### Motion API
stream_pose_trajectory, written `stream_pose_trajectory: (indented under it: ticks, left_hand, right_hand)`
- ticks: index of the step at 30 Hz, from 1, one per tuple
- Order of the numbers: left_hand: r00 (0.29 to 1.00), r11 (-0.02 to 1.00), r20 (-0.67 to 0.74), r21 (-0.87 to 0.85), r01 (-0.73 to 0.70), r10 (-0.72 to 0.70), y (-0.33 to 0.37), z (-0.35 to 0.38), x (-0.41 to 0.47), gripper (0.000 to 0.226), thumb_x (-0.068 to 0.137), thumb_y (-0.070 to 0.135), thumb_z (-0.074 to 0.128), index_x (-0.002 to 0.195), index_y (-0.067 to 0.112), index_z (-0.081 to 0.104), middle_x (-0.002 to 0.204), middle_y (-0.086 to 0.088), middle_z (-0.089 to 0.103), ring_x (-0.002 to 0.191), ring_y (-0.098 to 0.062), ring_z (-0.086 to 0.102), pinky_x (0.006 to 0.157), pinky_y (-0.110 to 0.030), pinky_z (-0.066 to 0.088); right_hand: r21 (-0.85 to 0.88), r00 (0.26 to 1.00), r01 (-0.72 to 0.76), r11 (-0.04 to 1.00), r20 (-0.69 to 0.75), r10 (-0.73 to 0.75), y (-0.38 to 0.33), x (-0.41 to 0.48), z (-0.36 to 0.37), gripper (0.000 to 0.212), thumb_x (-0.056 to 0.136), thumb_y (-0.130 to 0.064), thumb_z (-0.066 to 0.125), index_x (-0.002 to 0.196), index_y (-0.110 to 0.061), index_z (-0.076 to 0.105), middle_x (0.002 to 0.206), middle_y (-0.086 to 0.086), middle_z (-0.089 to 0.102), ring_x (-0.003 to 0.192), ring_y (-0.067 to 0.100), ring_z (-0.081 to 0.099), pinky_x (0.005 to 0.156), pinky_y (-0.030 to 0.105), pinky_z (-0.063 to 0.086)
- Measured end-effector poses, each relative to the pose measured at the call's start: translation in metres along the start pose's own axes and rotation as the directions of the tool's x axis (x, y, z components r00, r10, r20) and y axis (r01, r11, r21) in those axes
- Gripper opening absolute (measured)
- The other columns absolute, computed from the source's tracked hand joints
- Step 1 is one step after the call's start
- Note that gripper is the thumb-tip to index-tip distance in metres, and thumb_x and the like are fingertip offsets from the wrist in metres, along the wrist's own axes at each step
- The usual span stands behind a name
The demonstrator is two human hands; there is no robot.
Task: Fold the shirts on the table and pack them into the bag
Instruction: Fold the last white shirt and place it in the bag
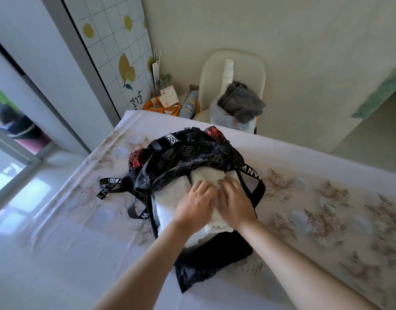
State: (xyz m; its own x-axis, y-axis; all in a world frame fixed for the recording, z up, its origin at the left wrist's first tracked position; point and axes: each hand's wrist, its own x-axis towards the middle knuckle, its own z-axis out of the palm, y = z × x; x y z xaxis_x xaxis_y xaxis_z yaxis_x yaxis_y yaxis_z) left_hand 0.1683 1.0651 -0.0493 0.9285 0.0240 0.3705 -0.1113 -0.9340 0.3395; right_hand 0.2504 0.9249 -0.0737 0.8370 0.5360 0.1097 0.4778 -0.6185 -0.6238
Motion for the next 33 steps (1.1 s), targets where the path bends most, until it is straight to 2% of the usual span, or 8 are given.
stream_pose_trajectory:
  ticks: [7, 13, 16, 21, 24, 26, 29, 33]
  left_hand:
    - [0.902, 0.982, 0.422, 0.188, 0.010, -0.090, 0.001, 0.016, -0.029, 0.083, 0.084, 0.076, 0.034, 0.155, 0.043, 0.006, 0.162, -0.001, 0.018, 0.149, -0.027, 0.014, 0.121, -0.047, 0.015]
    - [0.924, 0.947, 0.350, 0.318, 0.038, -0.155, 0.011, 0.019, -0.019, 0.088, 0.084, 0.061, 0.058, 0.152, 0.043, 0.005, 0.151, -0.006, 0.040, 0.136, -0.041, 0.038, 0.110, -0.052, 0.036]
    - [0.920, 0.947, 0.377, 0.321, -0.017, -0.111, 0.025, 0.021, -0.021, 0.092, 0.082, 0.048, 0.070, 0.153, 0.044, 0.012, 0.154, -0.010, 0.036, 0.137, -0.045, 0.036, 0.104, -0.061, 0.038]
    - [0.836, 0.989, 0.548, 0.127, -0.076, -0.006, 0.039, 0.012, -0.031, 0.062, 0.090, 0.067, 0.028, 0.150, 0.055, 0.015, 0.165, 0.004, -0.004, 0.151, -0.021, -0.015, 0.122, -0.045, -0.005]
    - [0.844, 0.997, 0.536, 0.073, -0.020, -0.022, 0.050, 0.008, -0.045, 0.054, 0.092, 0.066, 0.019, 0.145, 0.057, 0.028, 0.165, 0.007, 0.001, 0.150, -0.015, -0.014, 0.119, -0.037, -0.014]
    - [0.861, 0.998, 0.505, 0.065, 0.018, -0.048, 0.051, 0.008, -0.052, 0.049, 0.095, 0.058, 0.022, 0.143, 0.057, 0.034, 0.165, 0.007, 0.006, 0.151, -0.015, -0.009, 0.120, -0.036, -0.012]
    - [0.809, 0.996, 0.581, 0.041, 0.083, -0.091, 0.058, -0.005, -0.040, 0.041, 0.100, 0.042, 0.040, 0.141, 0.047, 0.046, 0.163, 0.002, 0.017, 0.151, -0.018, 0.005, 0.123, -0.036, 0.002]
    - [0.768, 0.858, 0.542, -0.155, 0.489, -0.340, 0.049, -0.043, 0.000, 0.028, 0.097, 0.027, 0.049, 0.107, 0.017, 0.074, 0.108, -0.004, 0.071, 0.092, -0.020, 0.064, 0.086, -0.041, 0.052]
  right_hand:
    - [-0.127, 0.999, 0.021, 0.992, 0.034, -0.017, 0.038, -0.043, -0.032, 0.047, 0.096, -0.043, 0.033, 0.116, -0.008, 0.056, 0.106, 0.009, 0.060, 0.087, 0.024, 0.062, 0.070, 0.032, 0.051]
    - [-0.271, 0.968, 0.190, 0.944, 0.213, -0.134, 0.040, -0.065, -0.058, 0.036, 0.074, -0.019, 0.053, 0.110, -0.013, 0.060, 0.101, 0.001, 0.065, 0.095, 0.019, 0.061, 0.091, 0.034, 0.048]
    - [-0.322, 0.950, 0.265, 0.909, 0.246, -0.190, 0.044, -0.069, -0.069, 0.018, 0.067, -0.012, 0.051, 0.076, -0.021, 0.065, 0.075, -0.008, 0.056, 0.074, 0.016, 0.053, 0.093, 0.046, 0.040]
    - [-0.166, 0.916, 0.361, 0.918, 0.248, -0.316, 0.028, -0.085, -0.074, 0.020, 0.057, -0.003, 0.038, 0.045, -0.019, 0.037, 0.055, -0.012, 0.033, 0.055, 0.015, 0.035, 0.080, 0.037, 0.040]
    - [-0.127, 0.938, 0.325, 0.937, 0.170, -0.302, 0.025, -0.090, -0.066, 0.017, 0.064, -0.011, 0.039, 0.052, -0.018, 0.048, 0.061, -0.009, 0.041, 0.061, 0.014, 0.039, 0.071, 0.038, 0.045]
    - [-0.169, 0.949, 0.302, 0.938, 0.150, -0.279, 0.027, -0.082, -0.059, 0.024, 0.077, -0.015, 0.046, 0.084, -0.020, 0.068, 0.093, -0.004, 0.059, 0.089, 0.015, 0.052, 0.089, 0.038, 0.049]
    - [-0.154, 0.928, 0.200, 0.968, 0.347, -0.136, 0.018, -0.065, -0.054, 0.044, 0.100, -0.028, 0.043, 0.143, -0.024, 0.052, 0.153, 0.000, 0.041, 0.142, 0.018, 0.034, 0.119, 0.035, 0.027]
    - [-0.276, 0.899, 0.212, 0.937, 0.431, -0.076, 0.003, -0.031, -0.063, 0.033, 0.100, -0.040, 0.043, 0.112, -0.029, 0.071, 0.127, -0.003, 0.058, 0.125, 0.021, 0.049, 0.102, 0.036, 0.033]
